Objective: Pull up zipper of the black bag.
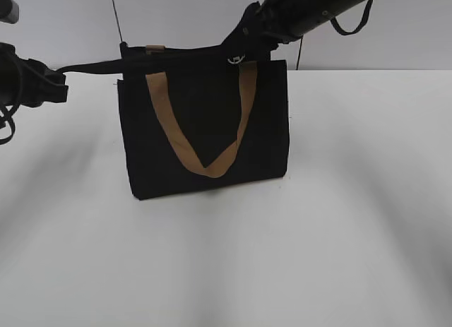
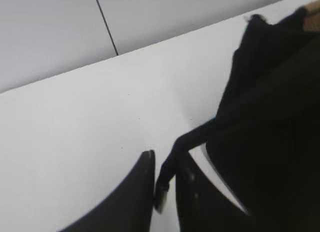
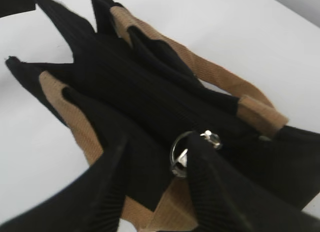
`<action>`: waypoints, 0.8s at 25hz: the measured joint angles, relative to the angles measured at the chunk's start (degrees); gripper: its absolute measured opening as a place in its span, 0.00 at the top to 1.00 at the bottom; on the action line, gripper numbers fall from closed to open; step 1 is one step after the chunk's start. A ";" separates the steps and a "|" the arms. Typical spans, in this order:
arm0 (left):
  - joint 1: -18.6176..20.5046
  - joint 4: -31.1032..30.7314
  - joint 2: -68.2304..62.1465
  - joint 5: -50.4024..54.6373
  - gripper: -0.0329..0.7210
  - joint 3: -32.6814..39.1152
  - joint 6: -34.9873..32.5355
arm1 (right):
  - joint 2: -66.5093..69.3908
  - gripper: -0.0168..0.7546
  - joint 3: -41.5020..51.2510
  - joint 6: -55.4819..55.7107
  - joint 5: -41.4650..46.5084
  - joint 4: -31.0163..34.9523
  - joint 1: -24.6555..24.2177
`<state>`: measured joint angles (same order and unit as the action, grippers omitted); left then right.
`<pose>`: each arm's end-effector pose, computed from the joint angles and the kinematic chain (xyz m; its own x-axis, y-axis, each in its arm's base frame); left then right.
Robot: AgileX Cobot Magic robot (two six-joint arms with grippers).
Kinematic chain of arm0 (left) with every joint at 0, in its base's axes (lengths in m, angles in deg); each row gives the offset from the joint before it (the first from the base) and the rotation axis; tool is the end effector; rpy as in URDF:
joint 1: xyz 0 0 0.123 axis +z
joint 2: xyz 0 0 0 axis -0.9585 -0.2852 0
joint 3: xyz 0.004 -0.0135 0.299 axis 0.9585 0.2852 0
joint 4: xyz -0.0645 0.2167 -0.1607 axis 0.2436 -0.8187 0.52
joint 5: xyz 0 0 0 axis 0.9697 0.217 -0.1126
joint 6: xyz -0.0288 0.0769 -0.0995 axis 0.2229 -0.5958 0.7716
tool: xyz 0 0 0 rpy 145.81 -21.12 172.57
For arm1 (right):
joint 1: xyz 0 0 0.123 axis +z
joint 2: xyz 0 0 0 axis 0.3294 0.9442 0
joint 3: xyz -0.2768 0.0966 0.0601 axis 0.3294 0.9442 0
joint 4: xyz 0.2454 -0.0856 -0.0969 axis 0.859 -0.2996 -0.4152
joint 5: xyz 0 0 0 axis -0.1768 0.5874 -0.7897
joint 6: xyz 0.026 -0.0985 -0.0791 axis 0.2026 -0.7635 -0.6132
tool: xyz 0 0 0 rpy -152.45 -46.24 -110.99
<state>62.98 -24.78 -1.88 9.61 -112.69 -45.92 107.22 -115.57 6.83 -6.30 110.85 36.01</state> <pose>0.3579 -0.0780 0.2037 -0.4197 0.2916 -0.8595 0.3552 0.9243 0.1401 0.4506 0.2065 0.2474 -0.5009 -0.4000 -0.7675 -0.7616 0.6249 0.1714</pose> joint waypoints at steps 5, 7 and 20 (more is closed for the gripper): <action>-1.50 8.00 2.30 5.38 0.38 0.00 0.58 | -0.78 0.35 0.00 3.12 4.14 -2.41 0.67; -3.17 9.96 4.09 8.31 0.31 0.00 0.58 | -1.60 0.30 0.00 7.58 6.62 -6.69 0.67; -8.76 21.38 23.41 38.41 0.28 0.00 0.58 | -8.95 0.26 0.00 35.10 23.97 -28.62 0.62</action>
<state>54.23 -3.40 21.52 48.01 -112.69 -45.34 98.27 -115.57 41.93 17.67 82.23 36.63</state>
